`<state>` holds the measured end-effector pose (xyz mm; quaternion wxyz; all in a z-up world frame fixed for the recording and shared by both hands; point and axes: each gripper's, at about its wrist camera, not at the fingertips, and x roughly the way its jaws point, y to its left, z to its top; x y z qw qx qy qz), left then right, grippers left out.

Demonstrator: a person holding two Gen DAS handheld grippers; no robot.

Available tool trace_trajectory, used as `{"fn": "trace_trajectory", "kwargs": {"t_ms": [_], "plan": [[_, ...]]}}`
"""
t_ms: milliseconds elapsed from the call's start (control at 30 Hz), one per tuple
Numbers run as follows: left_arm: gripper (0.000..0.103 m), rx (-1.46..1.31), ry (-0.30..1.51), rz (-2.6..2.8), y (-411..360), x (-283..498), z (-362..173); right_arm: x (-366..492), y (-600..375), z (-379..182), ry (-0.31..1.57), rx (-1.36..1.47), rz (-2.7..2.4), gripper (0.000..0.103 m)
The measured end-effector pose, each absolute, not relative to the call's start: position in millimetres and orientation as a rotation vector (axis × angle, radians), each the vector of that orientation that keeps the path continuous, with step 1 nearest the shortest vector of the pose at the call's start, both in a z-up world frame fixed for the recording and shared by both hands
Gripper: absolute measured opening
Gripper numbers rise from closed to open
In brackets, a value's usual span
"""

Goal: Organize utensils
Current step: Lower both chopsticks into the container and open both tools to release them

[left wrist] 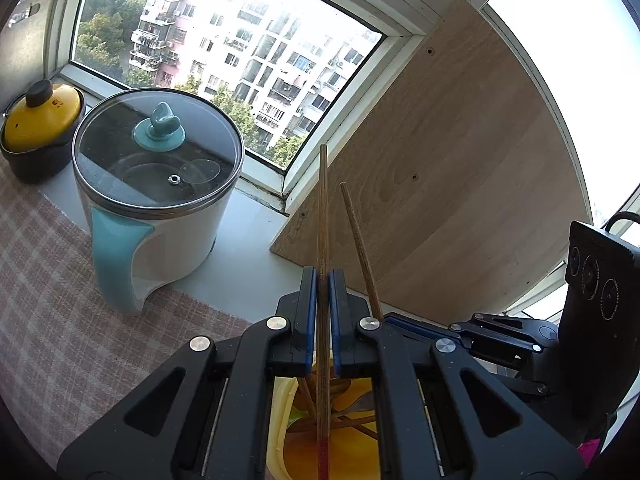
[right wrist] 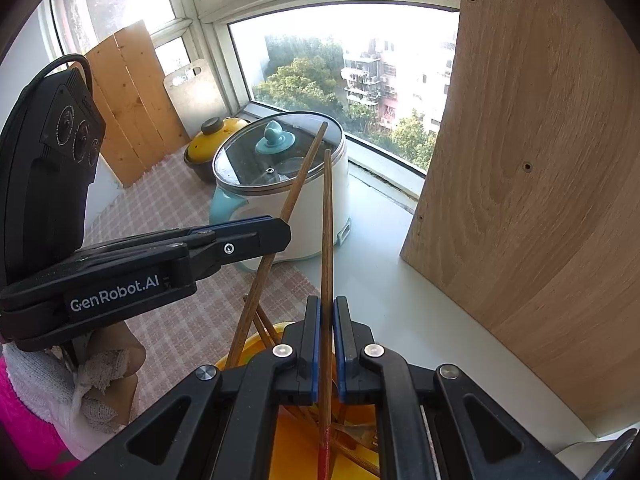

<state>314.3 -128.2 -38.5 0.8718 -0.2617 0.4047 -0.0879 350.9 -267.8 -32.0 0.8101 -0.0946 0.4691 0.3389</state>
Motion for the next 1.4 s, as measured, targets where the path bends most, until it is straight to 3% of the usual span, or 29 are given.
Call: {"fn": "trace_trajectory", "kwargs": {"t_ms": [1233,1300,1400], "plan": [[0.004,-0.524,0.853,-0.208,-137.0,294.0,-39.5,342.7,-277.4,-44.9,1.020,-0.204,0.723,0.004],[0.004,-0.527,0.865,-0.213,-137.1,292.8,-40.3,342.1,-277.6,-44.8,1.031,-0.193,0.738,0.006],[0.004,-0.519,0.869,-0.210,-137.3,288.3,-39.1,339.5,-276.8,-45.2,1.038,-0.196,0.739,0.024]]}}
